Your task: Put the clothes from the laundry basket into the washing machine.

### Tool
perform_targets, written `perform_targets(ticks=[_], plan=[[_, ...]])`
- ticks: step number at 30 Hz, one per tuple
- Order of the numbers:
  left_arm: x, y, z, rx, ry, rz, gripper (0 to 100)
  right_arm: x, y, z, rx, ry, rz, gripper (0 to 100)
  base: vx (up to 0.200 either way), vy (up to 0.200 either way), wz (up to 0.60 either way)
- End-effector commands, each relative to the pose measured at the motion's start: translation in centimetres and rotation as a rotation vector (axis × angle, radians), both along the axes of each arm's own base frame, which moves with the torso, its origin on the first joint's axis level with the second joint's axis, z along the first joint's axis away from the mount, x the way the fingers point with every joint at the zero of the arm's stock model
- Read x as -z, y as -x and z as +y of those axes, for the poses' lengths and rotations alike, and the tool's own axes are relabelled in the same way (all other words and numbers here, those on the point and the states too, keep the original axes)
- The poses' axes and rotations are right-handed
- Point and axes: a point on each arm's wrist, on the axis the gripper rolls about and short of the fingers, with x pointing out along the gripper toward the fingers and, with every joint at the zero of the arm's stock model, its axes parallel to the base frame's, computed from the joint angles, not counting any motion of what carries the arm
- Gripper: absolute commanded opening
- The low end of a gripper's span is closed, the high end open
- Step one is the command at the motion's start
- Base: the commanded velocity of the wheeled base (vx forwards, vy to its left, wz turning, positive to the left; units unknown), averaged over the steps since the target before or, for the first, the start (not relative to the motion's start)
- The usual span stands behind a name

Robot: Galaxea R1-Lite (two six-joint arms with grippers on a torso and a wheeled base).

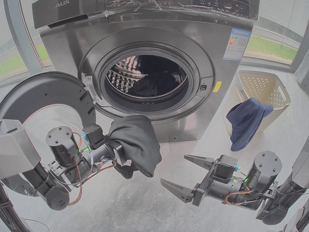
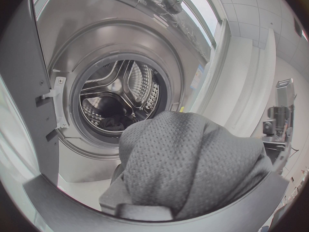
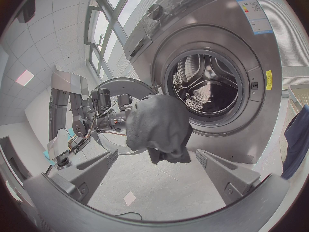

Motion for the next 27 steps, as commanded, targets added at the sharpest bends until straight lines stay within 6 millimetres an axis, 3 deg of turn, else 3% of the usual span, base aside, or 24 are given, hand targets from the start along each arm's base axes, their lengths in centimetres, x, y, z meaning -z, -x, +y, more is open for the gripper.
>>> perform_targets(ticks=[1,6,20,27], plan=[[-1.3,2.3,1.4,0.029,0.003,-0.019,0,-0.9,-0.6,-2.4,0.07,-0.005,-0.029,100,0.0,0.0,0.0],[-1.0,2.7,2.0,0.019,-0.024,-0.017,0,1.1,-4.0,-3.9,0.224,0.066,-0.008,100,0.0,0.0,0.0],[-0.6,2.7,2.7,0.002,-0.047,-0.008,0,1.3,-4.3,-4.2,0.248,0.069,0.002,100,0.0,0.0,0.0],[-0.6,2.8,2.4,0.011,-0.048,-0.011,0,1.4,-4.2,-4.2,0.268,0.071,0.006,100,0.2,0.0,0.0]])
